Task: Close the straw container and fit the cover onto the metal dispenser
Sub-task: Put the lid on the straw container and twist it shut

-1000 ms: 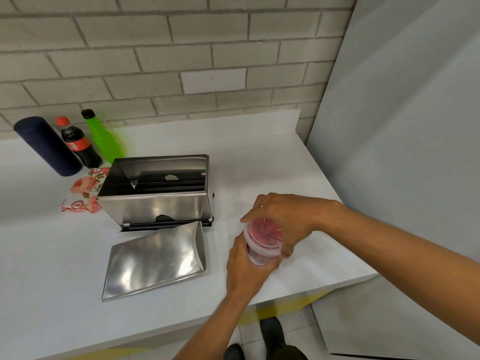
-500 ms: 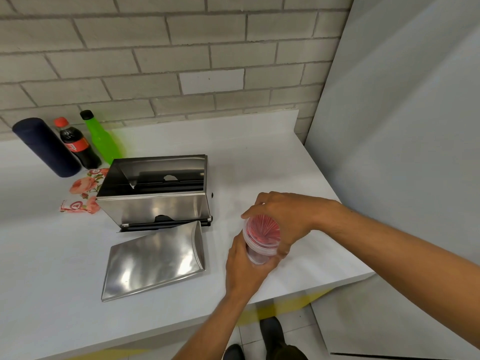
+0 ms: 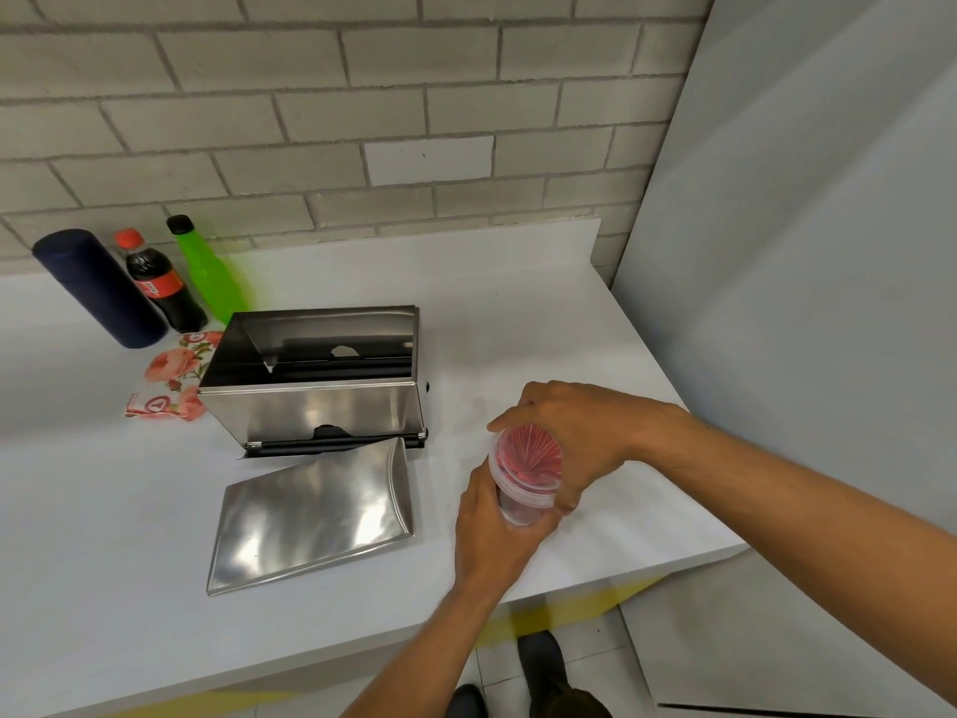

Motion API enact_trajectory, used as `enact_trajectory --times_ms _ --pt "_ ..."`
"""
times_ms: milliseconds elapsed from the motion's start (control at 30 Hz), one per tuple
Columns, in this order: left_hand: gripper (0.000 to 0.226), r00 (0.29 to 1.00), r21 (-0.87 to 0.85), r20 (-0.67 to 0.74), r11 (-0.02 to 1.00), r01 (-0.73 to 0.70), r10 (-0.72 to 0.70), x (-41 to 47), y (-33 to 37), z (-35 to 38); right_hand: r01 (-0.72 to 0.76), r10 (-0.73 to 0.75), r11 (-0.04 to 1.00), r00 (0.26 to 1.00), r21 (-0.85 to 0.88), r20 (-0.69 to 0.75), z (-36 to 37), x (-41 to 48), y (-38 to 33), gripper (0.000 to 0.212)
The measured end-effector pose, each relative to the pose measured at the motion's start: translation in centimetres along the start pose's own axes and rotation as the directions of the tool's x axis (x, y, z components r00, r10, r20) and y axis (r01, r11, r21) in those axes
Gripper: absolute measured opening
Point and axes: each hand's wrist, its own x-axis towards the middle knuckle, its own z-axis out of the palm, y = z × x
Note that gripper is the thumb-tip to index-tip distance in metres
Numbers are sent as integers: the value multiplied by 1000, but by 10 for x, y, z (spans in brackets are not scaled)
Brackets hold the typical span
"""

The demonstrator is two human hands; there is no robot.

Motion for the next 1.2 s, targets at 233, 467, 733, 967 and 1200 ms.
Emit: enact_trajectory --times_ms 233,467,733,967,1200 --pt "86 1000 37 24 999 -3 2 1 -7 3 -103 112 992 986 78 -126 15 -3 0 118" --pt "96 999 20 33 1000 -8 7 1 -8 1 -153 158 984 986 94 -53 15 -5 -7 134" --pt "94 1000 32 21 999 -4 3 2 -6 2 -58 58 998 998 18 4 3 -5 -3 123" --pt "94 999 82 34 996 -21 18 1 -9 3 -51 50 997 998 -54 -28 0 -2 -3 123" --pt "95 999 101 36 995 -18 14 2 -11 4 -85 83 995 996 -54 -34 -1 -4 -7 124"
